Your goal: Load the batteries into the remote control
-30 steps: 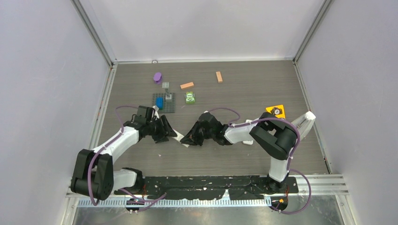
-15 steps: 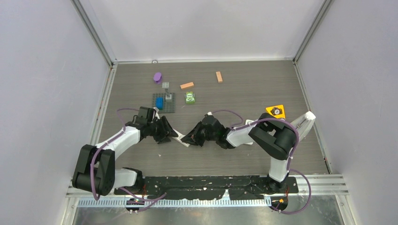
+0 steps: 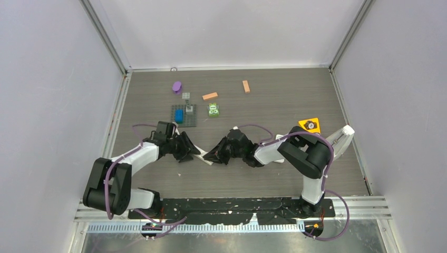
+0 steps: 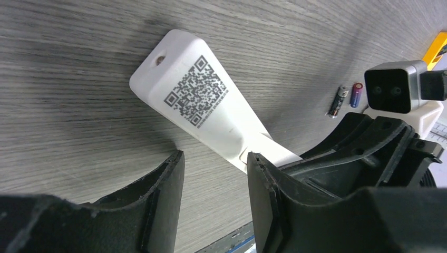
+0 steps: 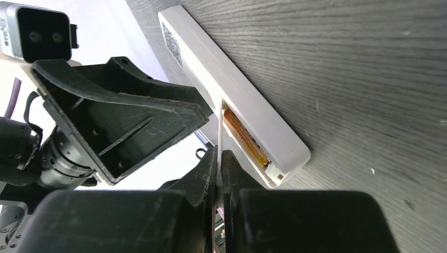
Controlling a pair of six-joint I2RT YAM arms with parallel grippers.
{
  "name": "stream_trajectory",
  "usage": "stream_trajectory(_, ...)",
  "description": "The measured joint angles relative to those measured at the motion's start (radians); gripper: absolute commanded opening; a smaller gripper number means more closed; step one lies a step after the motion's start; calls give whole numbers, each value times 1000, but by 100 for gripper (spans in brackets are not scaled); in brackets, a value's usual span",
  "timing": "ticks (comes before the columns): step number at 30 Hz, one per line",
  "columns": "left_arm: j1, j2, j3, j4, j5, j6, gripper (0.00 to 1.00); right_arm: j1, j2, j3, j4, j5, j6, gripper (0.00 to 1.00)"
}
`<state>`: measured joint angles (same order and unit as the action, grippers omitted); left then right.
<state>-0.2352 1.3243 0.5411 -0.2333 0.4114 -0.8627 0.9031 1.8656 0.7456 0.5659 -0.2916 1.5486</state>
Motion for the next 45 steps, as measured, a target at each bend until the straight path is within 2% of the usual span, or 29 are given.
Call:
stream_trajectory(11,0,28,-24,67,3,-15,38,-6,13,0,17,-32,41,10)
stream_trajectory(19,0,19,-33,77,-10,-25,23,-9,24,0,39,-51,60,11)
stream_trajectory(22,0,6,-43,80,-15,-32,20,-9,26,0,39,-56,61,13)
stream_trajectory(33,0,-20,-66,95,-26,-56,18,0,26,96,-179,-59,-47,21)
stream_trajectory(40,0,-20,-67,95,-24,-56,19,5,12,101,-196,-47,-51,40)
stream_trajectory(45,0,-20,-69,99,-24,-56,20,5,-11,100,-216,-27,-50,45)
